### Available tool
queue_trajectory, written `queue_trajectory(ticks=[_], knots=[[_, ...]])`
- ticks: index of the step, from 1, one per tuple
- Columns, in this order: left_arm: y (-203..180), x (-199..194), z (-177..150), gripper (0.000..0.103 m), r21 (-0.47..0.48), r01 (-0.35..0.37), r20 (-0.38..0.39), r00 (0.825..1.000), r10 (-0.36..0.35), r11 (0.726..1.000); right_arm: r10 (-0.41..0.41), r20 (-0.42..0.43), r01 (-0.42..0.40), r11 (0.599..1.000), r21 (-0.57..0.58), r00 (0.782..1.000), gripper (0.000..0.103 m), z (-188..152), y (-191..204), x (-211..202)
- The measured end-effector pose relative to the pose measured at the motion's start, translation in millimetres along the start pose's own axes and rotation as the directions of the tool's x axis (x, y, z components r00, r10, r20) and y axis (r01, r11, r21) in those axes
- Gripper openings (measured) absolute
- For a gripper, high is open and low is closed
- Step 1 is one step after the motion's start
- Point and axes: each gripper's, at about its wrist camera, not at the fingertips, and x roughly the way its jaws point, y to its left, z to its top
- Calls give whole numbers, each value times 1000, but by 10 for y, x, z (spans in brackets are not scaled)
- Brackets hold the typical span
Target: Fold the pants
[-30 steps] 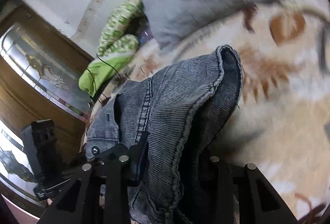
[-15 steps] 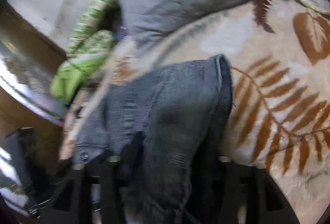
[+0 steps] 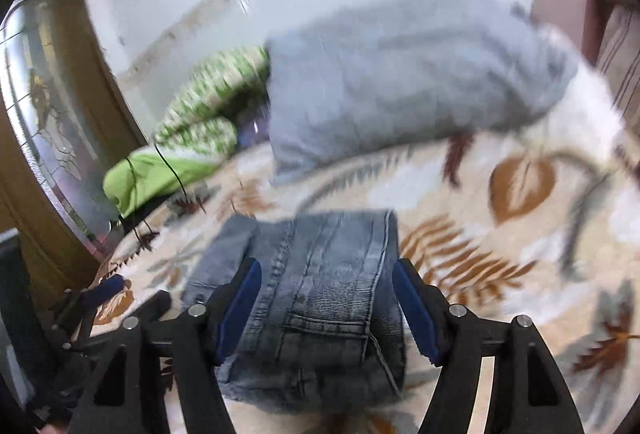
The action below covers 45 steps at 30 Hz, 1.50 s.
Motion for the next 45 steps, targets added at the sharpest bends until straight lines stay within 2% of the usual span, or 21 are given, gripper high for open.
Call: queue_trajectory(ticks=[5, 11, 14, 19, 23, 34, 45], knots=[[239, -600, -84, 81, -116, 15, 67, 998, -7, 993, -27, 153, 31, 999, -25, 988, 79, -156, 168, -669], [313, -1094, -81, 83, -122, -54, 137, 988, 70, 991, -46, 240, 64, 996, -67, 970, 79, -383, 355, -1220], [339, -1253, -82, 87, -135, -67, 159, 983, 88, 989, -57, 272, 84, 992, -91, 961, 79, -477, 456, -1351], [347, -1475, -123, 99, -141, -110, 208, 968, 138, 984, -51, 339, 107, 983, -151, 939, 79, -586, 630, -1520], [334, -1544, -155, 101, -141, -132, 225, 961, 162, 981, -48, 386, 126, 976, -179, 921, 82, -637, 695, -1587], [352, -1403, -211, 102, -163, -152, 203, 962, 184, 975, -70, 382, 163, 963, -216, 921, 83, -711, 702, -1443], [419, -1264, -269, 102, -156, -152, 192, 965, 181, 976, -66, 344, 157, 957, -244, 937, 83, -737, 743, -1273]])
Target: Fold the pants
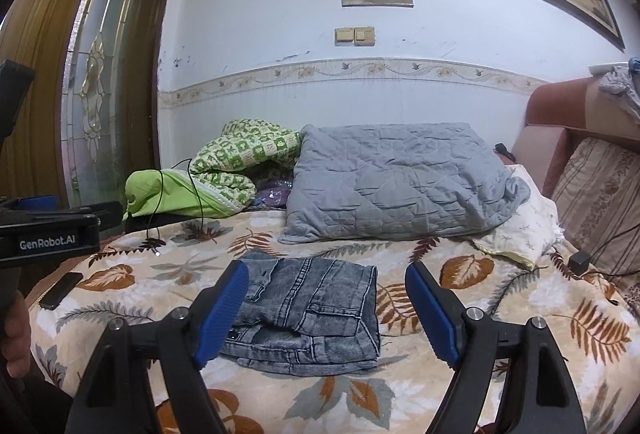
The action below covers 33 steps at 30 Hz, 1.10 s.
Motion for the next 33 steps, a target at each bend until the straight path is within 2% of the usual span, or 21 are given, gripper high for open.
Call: queue_trajectory(ticks=[33], knots=[[15, 30, -29, 102, -15, 2, -10, 1000, -2, 1000, 10, -31, -10, 1000, 0, 999, 83, -29, -28, 88]])
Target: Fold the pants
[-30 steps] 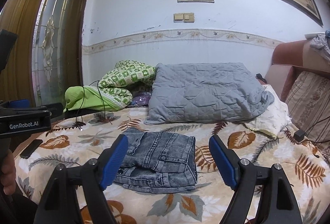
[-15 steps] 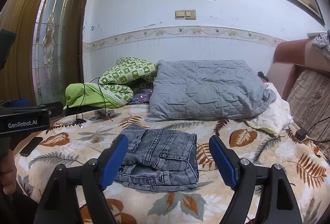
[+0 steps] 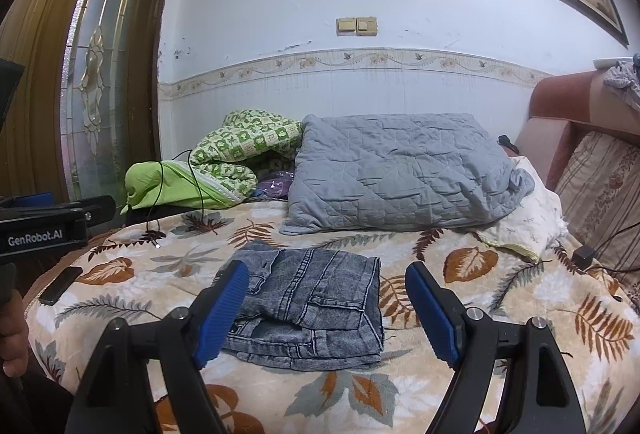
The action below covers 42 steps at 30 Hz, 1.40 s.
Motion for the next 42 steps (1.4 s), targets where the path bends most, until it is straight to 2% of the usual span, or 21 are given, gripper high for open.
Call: queue_trajectory(ticks=[42], knots=[[-22, -112, 47, 102, 9, 18, 12, 1000, -18, 1000, 3, -5, -3, 1000, 1, 1000, 83, -27, -3, -10]])
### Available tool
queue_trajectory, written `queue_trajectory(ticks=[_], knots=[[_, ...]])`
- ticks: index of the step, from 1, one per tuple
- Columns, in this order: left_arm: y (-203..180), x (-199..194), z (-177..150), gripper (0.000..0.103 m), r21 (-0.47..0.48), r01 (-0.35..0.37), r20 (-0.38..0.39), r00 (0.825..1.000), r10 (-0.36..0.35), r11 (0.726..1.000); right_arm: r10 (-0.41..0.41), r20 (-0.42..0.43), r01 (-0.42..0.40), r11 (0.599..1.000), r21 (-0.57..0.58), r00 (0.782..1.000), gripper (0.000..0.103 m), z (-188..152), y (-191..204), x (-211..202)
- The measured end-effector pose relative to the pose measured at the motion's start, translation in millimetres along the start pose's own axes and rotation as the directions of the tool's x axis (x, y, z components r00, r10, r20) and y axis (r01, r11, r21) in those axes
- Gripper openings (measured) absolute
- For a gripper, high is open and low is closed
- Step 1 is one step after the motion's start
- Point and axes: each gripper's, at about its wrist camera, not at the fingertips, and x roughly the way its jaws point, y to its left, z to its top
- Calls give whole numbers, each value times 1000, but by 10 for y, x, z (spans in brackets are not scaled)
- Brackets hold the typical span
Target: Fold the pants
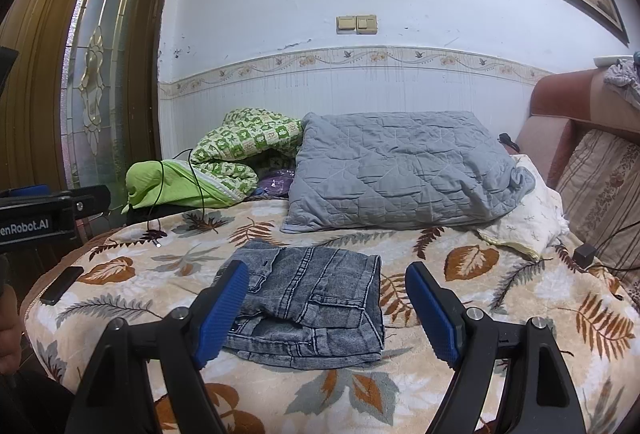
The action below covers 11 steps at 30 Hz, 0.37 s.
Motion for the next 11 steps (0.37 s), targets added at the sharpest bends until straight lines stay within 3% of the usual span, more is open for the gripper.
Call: queue_trajectory(ticks=[11], knots=[[-2, 28, -6, 102, -10, 37, -6, 999, -37, 999, 6, -6, -6, 1000, -6, 1000, 83, 17, 18, 8]])
